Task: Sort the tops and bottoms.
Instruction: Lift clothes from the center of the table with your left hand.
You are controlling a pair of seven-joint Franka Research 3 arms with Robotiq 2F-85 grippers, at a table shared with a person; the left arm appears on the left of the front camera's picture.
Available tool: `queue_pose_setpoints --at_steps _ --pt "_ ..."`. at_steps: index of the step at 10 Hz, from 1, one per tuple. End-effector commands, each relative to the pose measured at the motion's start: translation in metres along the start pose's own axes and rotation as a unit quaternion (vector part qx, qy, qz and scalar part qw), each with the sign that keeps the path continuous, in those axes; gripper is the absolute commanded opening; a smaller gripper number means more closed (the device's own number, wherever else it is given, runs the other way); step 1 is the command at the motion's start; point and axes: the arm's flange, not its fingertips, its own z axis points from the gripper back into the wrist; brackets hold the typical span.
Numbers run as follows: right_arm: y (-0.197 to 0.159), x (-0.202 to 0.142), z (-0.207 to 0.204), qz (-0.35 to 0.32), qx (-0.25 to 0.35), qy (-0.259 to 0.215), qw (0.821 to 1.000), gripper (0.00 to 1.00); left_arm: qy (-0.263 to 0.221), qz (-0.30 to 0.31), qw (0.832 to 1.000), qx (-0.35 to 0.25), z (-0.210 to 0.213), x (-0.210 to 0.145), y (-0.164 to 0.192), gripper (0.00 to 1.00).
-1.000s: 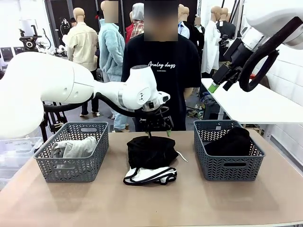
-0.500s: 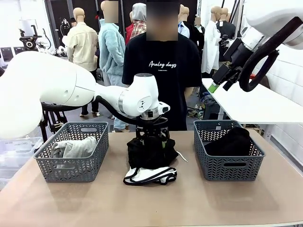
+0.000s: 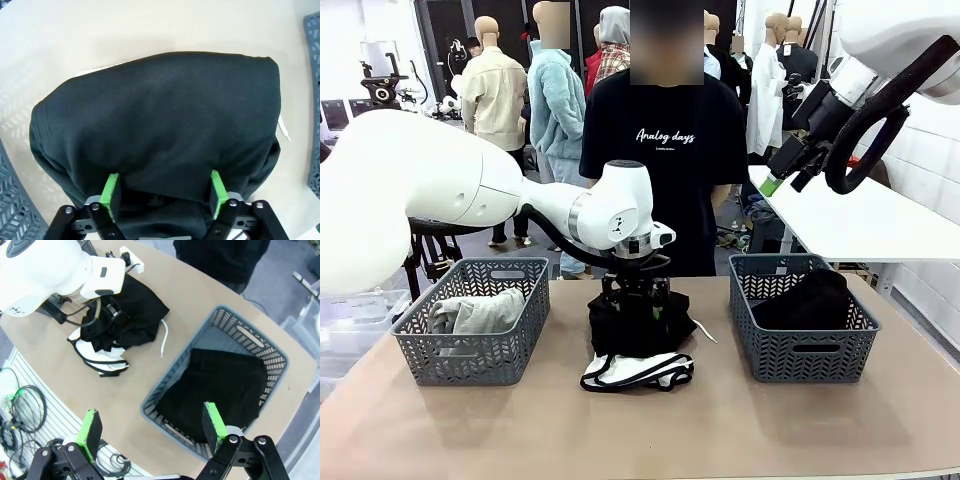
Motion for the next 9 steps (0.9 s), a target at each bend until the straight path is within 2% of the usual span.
queue_pose_setpoints --at_steps 1,3,4,9 --pt "0.001 -0.004 -0.003 -0.004 -0.008 0.001 1.000 1.00 0.003 -0.013 1.000 0.011 -0.001 -0.002 0.004 0.46" --pt "0.001 -0.004 -0.003 -0.004 -0.008 0.001 1.000 1.00 0.008 -0.013 1.000 0.018 0.001 -0.001 0.002 0.11" --pt "0.001 -0.004 -0.003 -0.004 -0.008 0.001 1.000 1.00 0.009 -0.013 1.000 0.020 0.002 -0.001 0.002 0.00" --pt "0.001 -0.004 -0.003 -0.004 -0.008 0.001 1.000 1.00 0.004 -0.017 1.000 0.015 0.009 -0.002 0.000 0.00"
